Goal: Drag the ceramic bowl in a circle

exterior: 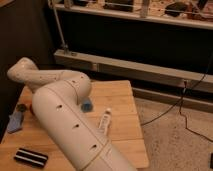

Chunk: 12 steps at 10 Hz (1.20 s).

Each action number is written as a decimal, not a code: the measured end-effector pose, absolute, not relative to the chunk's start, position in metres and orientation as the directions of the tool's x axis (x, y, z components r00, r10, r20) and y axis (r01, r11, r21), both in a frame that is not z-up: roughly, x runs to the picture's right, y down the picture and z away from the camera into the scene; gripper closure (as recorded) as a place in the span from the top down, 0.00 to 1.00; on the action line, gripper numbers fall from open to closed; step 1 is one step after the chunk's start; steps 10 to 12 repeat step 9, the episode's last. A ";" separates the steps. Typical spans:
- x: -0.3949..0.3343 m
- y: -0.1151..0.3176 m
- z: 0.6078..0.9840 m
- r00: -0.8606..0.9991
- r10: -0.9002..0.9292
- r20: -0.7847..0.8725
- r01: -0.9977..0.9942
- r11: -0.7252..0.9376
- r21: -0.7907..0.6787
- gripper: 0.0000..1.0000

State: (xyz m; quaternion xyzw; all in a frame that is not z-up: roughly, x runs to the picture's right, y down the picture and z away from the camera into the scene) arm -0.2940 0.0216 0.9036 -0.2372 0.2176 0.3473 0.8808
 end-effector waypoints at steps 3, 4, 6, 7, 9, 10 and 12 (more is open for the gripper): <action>-0.204 0.023 0.905 0.557 0.529 -0.640 -0.770 0.617 -0.161 0.00; -0.172 0.035 0.902 0.528 0.511 -0.678 -0.770 0.624 -0.129 0.00; -0.132 0.052 0.892 0.496 0.476 -0.726 -0.757 0.647 -0.093 0.00; -0.118 0.060 0.884 0.487 0.460 -0.743 -0.749 0.657 -0.084 0.00; -0.089 0.079 0.861 0.471 0.412 -0.780 -0.722 0.688 -0.073 0.00; -0.089 0.079 0.861 0.471 0.412 -0.780 -0.722 0.688 -0.073 0.00; -0.089 0.079 0.861 0.471 0.412 -0.780 -0.722 0.688 -0.073 0.00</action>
